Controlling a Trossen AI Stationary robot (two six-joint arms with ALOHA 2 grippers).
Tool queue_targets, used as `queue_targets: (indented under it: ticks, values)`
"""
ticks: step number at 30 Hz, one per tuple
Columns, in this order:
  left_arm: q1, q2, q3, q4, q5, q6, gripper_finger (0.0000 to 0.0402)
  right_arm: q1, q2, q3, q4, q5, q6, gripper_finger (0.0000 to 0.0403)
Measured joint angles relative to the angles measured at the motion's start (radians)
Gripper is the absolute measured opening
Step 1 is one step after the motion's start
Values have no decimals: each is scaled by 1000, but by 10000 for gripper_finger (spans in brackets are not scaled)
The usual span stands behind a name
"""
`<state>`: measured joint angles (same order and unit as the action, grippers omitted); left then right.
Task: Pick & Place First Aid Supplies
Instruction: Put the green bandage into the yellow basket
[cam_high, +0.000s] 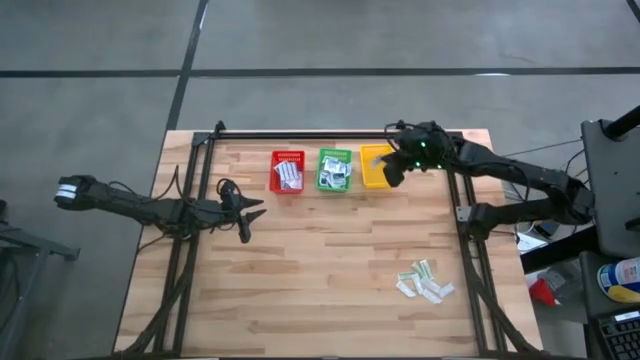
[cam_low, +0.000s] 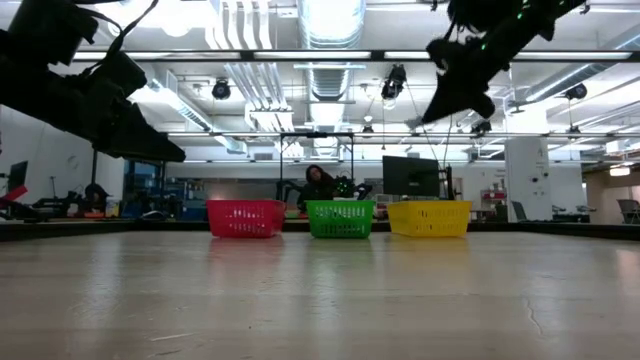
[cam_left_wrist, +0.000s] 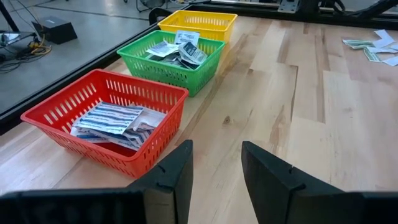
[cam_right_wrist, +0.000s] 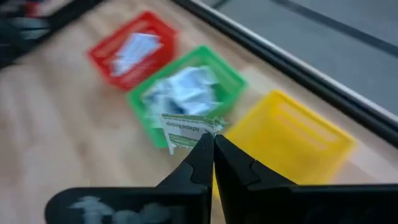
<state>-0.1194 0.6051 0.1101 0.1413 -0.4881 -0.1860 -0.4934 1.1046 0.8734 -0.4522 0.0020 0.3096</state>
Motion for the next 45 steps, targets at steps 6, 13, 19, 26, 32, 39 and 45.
queue_targets:
  ticks: [6, 13, 19, 26, 32, 39, 45]
  values:
    - [0, 0, 0, 0, 0, 0, 133, -92, 116, 0, 0, 33, 1, 8]
    - [0, 0, 0, 0, 0, 0, 133, -126, 290, 0, -3, 33, -28, 8]
    - [0, 0, 0, 0, 0, -1, 133, -127, 375, 0, -20, 34, -67, 8]
    - [0, 0, 0, 0, -2, -1, 133, -127, 420, 50, -22, 28, -108, 8]
    - [0, 0, 0, 0, -2, -6, 133, -127, 489, 122, -55, 25, -186, 9]
    - [0, 0, 0, 0, -3, -9, 133, -127, 593, 244, -168, 19, -265, 49]
    - [0, 0, 0, 0, -3, -9, 133, -127, 628, 352, -242, 23, -325, 100]
